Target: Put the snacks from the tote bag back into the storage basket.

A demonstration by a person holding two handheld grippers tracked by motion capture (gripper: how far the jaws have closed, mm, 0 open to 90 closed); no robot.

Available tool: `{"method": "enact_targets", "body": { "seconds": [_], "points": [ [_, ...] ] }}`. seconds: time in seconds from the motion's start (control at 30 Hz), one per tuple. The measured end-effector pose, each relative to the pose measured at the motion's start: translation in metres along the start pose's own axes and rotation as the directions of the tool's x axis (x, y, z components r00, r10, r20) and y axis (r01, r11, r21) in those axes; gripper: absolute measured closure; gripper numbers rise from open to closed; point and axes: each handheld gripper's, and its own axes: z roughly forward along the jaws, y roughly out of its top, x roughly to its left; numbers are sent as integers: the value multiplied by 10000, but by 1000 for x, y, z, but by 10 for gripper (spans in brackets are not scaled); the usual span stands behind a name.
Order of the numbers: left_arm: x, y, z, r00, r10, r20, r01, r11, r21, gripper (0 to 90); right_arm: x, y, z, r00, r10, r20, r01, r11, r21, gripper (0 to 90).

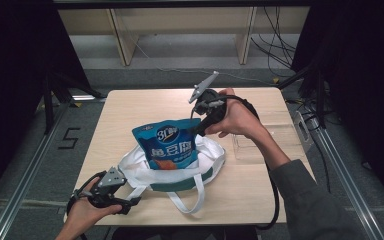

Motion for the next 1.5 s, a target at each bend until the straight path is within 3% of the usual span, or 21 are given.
{"method": "enact_targets", "body": {
  "seconds": [0.1,0.13,0.2,0.37,0.47,0.73,0.77,0.8,0.97,1.0,1.13,1.2,1.23,1.4,1.43,1.5],
  "points": [
    [0,1,0,9998,207,24,-207,9998,41,204,4,11,2,9996,-252,110,254,9995,-168,288],
    [-1,0,1,9999,109,-9,-108,9999,77,204,6,15,3,9995,-312,24,313,9994,-128,286],
    [-1,1,1,9994,334,71,-334,9994,76,204,9,21,5,9994,-331,-97,330,9994,-41,279],
    [-3,0,2,9999,96,129,-97,9999,52,203,12,32,14,9977,-505,-449,509,9987,72,277],
    [-1,1,2,9995,326,1,-326,9994,113,204,13,36,21,9951,-763,-626,779,9967,243,300],
    [-1,0,2,9992,401,0,-401,9990,178,204,15,48,37,9871,-1179,-1086,1263,9893,733,504],
    [-1,0,3,9998,187,25,-187,9997,179,203,17,48,38,9884,-1052,-1093,1151,9894,887,524],
    [-1,0,3,9998,172,54,-173,9997,150,204,17,49,41,9849,-1271,-1177,1374,9870,836,549],
    [0,0,2,9992,398,5,-399,9991,152,204,18,52,47,9803,-1513,-1269,1676,9774,1290,676],
    [0,0,2,9991,413,6,-413,9990,167,203,15,53,49,9709,-2004,-1313,2149,9708,1070,707],
    [0,-1,3,9992,399,11,-399,9991,171,203,17,52,50,9715,-1862,-1465,2063,9689,1366,804],
    [0,-1,3,9993,384,11,-384,9991,172,204,16,52,51,9655,-2089,-1554,2288,9655,1239,847],
    [0,0,3,9992,392,25,-392,9991,173,204,17,51,51,9677,-1977,-1566,2199,9654,1399,857],
    [0,0,4,9994,348,94,-349,9992,198,203,18,54,50,9565,-2447,-1586,2679,9523,1464,899],
    [0,-1,4,9993,346,105,-348,9992,200,203,20,54,49,9617,-2283,-1519,2514,9552,1560,900],
    [0,-1,4,9992,381,95,-383,9990,239,204,19,57,47,9533,-2622,-1502,2851,9451,1595,900]
  ]
}}
